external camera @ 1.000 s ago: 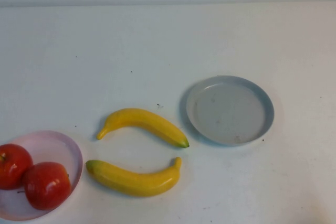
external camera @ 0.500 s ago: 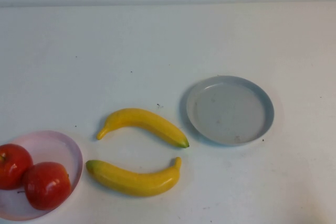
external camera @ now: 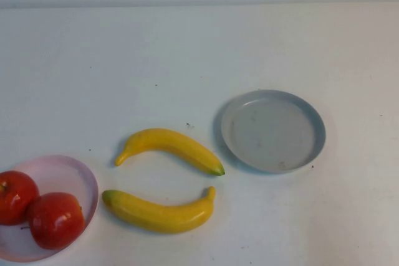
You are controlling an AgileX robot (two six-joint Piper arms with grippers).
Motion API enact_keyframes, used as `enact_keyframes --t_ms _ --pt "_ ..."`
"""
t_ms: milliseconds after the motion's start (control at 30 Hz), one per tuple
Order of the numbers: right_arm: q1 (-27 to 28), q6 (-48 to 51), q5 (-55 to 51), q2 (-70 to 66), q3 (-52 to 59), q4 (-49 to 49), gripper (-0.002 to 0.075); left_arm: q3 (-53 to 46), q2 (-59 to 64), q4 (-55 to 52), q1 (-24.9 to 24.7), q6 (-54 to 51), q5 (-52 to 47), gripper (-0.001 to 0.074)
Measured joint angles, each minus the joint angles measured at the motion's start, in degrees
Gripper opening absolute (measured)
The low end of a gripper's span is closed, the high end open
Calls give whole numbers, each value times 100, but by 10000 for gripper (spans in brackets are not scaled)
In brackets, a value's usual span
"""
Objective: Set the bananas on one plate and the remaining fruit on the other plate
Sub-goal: Put another type of fruit in the right plate
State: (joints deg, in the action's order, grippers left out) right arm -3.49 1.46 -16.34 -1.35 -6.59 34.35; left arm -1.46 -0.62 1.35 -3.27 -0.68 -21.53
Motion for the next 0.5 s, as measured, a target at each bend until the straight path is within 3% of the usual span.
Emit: enact_keyframes --t_ms 267,500 --pt "0 221 -2830 -2084 -1930 -417 -15 0 0 0 0 -13 0 4" --pt "0 1499 -3604 -3822 -2828 -558 -15 0 0 0 0 -13 0 4"
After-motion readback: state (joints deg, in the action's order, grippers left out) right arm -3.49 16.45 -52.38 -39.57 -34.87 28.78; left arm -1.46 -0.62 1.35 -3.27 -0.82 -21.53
